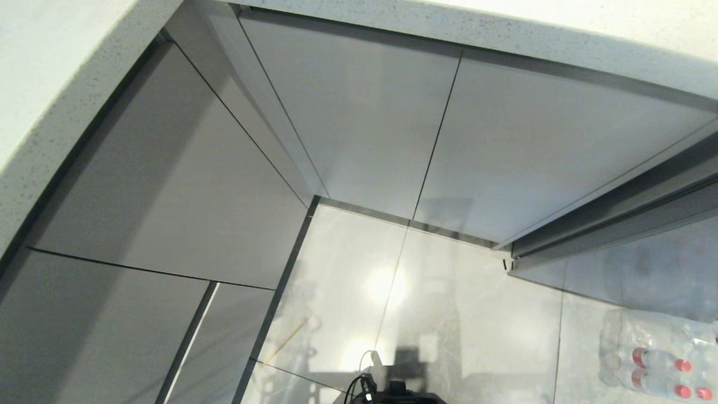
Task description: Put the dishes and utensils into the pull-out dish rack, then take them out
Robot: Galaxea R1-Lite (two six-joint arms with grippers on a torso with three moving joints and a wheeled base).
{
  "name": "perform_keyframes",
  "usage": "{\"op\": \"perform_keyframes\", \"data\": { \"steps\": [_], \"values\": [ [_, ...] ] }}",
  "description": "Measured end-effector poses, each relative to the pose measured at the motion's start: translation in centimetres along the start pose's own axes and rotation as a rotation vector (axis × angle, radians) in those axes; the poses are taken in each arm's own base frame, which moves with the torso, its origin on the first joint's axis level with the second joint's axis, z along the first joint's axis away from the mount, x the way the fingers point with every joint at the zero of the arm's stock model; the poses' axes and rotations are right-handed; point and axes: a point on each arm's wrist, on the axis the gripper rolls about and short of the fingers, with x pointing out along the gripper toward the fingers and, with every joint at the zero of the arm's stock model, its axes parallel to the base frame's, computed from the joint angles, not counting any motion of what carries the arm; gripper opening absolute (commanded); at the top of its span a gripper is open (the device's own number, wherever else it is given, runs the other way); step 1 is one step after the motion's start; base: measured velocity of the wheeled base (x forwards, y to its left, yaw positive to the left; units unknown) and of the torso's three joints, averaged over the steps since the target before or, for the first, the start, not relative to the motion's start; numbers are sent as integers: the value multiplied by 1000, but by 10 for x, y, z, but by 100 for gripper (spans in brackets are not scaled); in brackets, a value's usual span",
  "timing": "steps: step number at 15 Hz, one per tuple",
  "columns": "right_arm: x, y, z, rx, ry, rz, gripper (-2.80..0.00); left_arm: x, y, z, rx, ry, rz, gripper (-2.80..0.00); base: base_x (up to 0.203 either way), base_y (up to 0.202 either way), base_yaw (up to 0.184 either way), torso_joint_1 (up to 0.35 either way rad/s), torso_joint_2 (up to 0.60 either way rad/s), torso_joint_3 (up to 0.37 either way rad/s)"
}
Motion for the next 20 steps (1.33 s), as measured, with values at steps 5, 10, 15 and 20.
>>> {"op": "perform_keyframes", "data": {
  "steps": [5, 10, 15, 20],
  "values": [
    [0, 0, 0, 0, 0, 0, -280, 20, -9, -50, -5, 46, -35, -280, 0, 0, 0, 0, 0, 0],
    [0, 0, 0, 0, 0, 0, -280, 22, -12, -59, 46, 46, -119, -280, 0, 0, 0, 0, 0, 0],
    [0, 0, 0, 0, 0, 0, -280, 23, -13, -64, -33, 81, -126, -280, 0, 0, 0, 0, 0, 0],
    [0, 0, 0, 0, 0, 0, -280, 23, -12, -64, -128, 84, -94, -280, 0, 0, 0, 0, 0, 0]
  ]
}}
